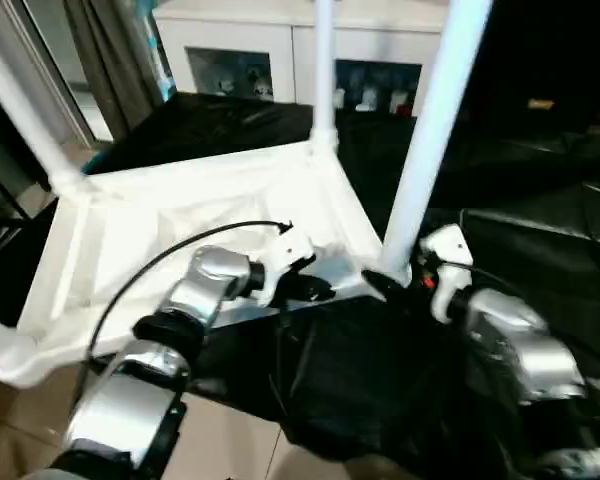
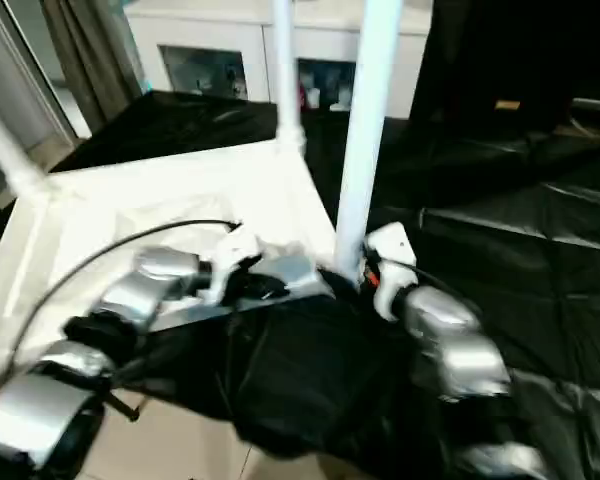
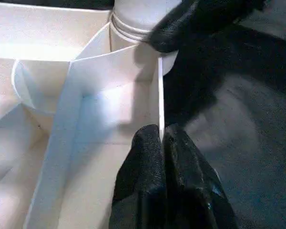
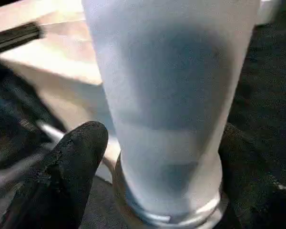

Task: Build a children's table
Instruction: Rotate leg to tighten

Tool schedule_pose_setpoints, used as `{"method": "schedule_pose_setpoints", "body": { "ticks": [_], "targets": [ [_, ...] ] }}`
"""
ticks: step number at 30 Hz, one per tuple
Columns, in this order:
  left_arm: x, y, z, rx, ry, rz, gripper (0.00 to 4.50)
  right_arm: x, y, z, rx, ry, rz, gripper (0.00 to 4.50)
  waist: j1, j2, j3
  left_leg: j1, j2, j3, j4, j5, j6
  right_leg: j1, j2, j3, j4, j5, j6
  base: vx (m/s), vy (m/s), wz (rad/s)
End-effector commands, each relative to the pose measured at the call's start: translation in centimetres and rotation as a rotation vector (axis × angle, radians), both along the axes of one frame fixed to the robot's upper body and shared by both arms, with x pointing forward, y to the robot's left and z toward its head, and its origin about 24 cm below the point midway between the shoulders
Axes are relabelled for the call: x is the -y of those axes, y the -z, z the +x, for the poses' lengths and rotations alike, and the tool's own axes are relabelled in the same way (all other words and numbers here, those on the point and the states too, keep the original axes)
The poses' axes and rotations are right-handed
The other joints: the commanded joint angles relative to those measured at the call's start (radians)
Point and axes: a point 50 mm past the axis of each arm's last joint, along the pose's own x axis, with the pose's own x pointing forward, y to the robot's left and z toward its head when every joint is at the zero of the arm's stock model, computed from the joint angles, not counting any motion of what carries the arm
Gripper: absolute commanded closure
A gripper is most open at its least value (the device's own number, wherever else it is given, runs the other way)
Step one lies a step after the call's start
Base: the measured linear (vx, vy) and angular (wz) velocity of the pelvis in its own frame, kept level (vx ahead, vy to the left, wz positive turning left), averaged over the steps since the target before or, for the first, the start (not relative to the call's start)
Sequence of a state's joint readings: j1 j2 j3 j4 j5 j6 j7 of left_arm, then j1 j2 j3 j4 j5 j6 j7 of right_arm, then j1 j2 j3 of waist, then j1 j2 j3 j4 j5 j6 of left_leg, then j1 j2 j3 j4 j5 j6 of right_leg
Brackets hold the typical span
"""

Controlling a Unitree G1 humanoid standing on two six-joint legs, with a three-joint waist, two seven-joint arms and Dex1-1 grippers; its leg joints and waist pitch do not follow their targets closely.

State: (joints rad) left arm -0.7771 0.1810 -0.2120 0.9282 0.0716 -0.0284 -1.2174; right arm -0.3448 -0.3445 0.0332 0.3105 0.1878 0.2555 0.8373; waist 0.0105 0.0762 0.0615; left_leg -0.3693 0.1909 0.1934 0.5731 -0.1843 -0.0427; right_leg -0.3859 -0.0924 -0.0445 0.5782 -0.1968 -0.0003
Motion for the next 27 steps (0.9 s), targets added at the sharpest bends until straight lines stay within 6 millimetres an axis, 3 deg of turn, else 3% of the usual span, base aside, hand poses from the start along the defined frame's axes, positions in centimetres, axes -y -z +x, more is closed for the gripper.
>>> {"method": "schedule_pose_setpoints", "body": {
  "ticks": [1, 2, 3, 6, 7, 10, 12, 13, 15, 17, 21, 22, 23, 24, 27],
  "targets": [
    [1.4, 0.1, -1.0, -0.02, 0.14, -0.014, 4.5, -2.8, 0.5, -1.4, -0.053, -0.231, 0.038, 0.74, 0.009, -0.018, -0.069, 0.001, 0.034, -0.013, -0.049, -0.068, 0.153, 0.051, -0.046, 0.025, -0.037, 0.085, -0.305, 0.062, -0.014, -0.02],
    [1.4, 0.1, -1.0, -0.02, 0.14, -0.014, 4.5, -2.8, 0.5, -1.4, -0.053, -0.231, 0.038, 0.74, 0.014, -0.016, -0.072, 0.003, 0.034, -0.011, -0.042, -0.033, 0.177, 0.049, -0.046, 0.025, -0.03, 0.157, -0.32, 0.059, -0.007, 0.0],
    [0.4, 0.2, -1.3, -0.041, 0.182, 0.01, 4.5, -1.6, 0.0, -2.0, -0.058, -0.29, 0.025, 0.74, 0.019, -0.013, -0.074, 0.002, 0.034, -0.012, -0.038, -0.003, 0.197, 0.049, -0.046, 0.024, -0.023, 0.209, -0.327, 0.0, 0.0, 0.0],
    [-0.6, 0.2, -1.6, -0.073, 0.221, 0.03, 4.5, -0.4, -0.4, -2.3, -0.066, -0.339, 0.003, 0.74, 0.033, -0.011, -0.08, 0.0, 0.037, -0.012, -0.029, 0.045, 0.233, 0.045, -0.046, 0.023, -0.011, 0.293, -0.335, 0.0, 0.0, 0.0],
    [-0.8, 0.2, -1.6, -0.08, 0.231, 0.032, 4.5, -0.2, -0.5, -2.4, -0.067, -0.348, -0.003, 0.74, 0.035, -0.012, -0.077, -0.003, 0.036, -0.012, -0.027, 0.052, 0.241, 0.041, -0.044, 0.021, -0.01, 0.296, -0.336, 0.0, 0.0, 0.0],
    [-1.4, 0.1, -1.9, -0.104, 0.256, 0.034, 4.5, 0.5, -0.8, -2.5, -0.068, -0.386, -0.029, 0.74, 0.038, -0.013, -0.064, 0.001, 0.041, -0.01, -0.038, -0.063, 0.195, 0.037, -0.046, 0.02, -0.027, 0.108, -0.332, 0.0, 0.0, 0.0],
    [-1.7, 0.1, -2.0, -0.119, 0.27, 0.034, 4.5, 0.7, -1.0, -2.4, -0.058, -0.397, -0.045, 0.74, 0.037, -0.013, -0.056, 0.003, 0.044, -0.009, -0.048, -0.132, 0.152, 0.036, -0.049, 0.024, -0.036, -0.001, -0.324, 0.0, 0.0, 0.0],
    [-1.7, 0.1, -2.1, -0.121, 0.273, 0.034, 4.5, 0.7, -1.0, -2.4, -0.057, -0.398, -0.046, 0.74, 0.035, -0.015, -0.051, 0.006, 0.043, -0.008, -0.054, -0.189, 0.115, 0.033, -0.047, 0.028, -0.044, -0.079, -0.314, 0.0, 0.0, 0.0],
    [-1.8, 0.1, -2.1, -0.125, 0.276, 0.031, 4.5, 0.6, -1.1, -2.4, -0.067, -0.412, -0.041, 0.99, 0.035, -0.018, -0.049, 0.009, 0.043, -0.007, -0.056, -0.214, 0.092, 0.032, -0.049, 0.031, -0.049, -0.126, -0.301, 0.0, 0.0, 0.0],
    [-1.8, 0.0, -2.2, -0.128, 0.276, 0.027, 4.5, 0.4, -1.0, -2.5, -0.081, -0.43, -0.025, 1.1, 0.035, -0.019, -0.05, 0.007, 0.042, -0.006, -0.055, -0.201, 0.088, 0.032, -0.049, 0.032, -0.048, -0.122, -0.296, 0.0, 0.0, 0.0],
    [-1.7, 0.1, -2.2, -0.129, 0.271, 0.021, 4.5, 0.2, -0.9, -2.7, -0.093, -0.44, -0.015, 1.5, 0.035, -0.018, -0.054, 0.002, 0.04, -0.008, -0.051, -0.151, 0.107, 0.034, -0.048, 0.031, -0.042, -0.06, -0.297, 0.0, 0.0, 0.0],
    [-1.6, 0.1, -2.2, -0.128, 0.263, 0.016, 4.5, 0.0, -0.6, -2.8, -0.102, -0.437, -0.01, 1.5, 0.035, -0.014, -0.054, 0.003, 0.04, -0.008, -0.051, -0.147, 0.11, 0.033, -0.048, 0.03, -0.041, -0.049, -0.299, 0.0, 0.0, 0.0],
    [-1.5, 0.1, -2.2, -0.126, 0.257, 0.014, 4.5, 0.0, -0.5, -2.9, -0.105, -0.431, -0.01, 1.64, 0.034, -0.016, -0.054, 0.001, 0.039, -0.008, -0.05, -0.138, 0.116, 0.035, -0.047, 0.03, -0.039, -0.027, -0.301, 0.0, 0.0, 0.0],
    [-1.2, 0.1, -1.8, -0.108, 0.211, 0.006, 4.5, -0.3, 0.3, -3.0, -0.117, -0.384, -0.016, 1.75, 0.035, -0.01, -0.053, 0.001, 0.039, -0.008, -0.05, -0.137, 0.117, 0.033, -0.047, 0.029, -0.04, -0.018, -0.303, 0.0, 0.0, 0.0],
    [-1.0, 0.1, -1.6, -0.096, 0.176, 0.0, 4.5, -0.5, 0.8, -2.9, -0.119, -0.341, -0.021, 1.89, 0.03, -0.012, -0.051, 0.002, 0.037, -0.008, -0.053, -0.178, 0.1, 0.034, -0.047, 0.027, -0.046, -0.066, -0.296, 0.0, 0.0, 0.0]
  ]
}}
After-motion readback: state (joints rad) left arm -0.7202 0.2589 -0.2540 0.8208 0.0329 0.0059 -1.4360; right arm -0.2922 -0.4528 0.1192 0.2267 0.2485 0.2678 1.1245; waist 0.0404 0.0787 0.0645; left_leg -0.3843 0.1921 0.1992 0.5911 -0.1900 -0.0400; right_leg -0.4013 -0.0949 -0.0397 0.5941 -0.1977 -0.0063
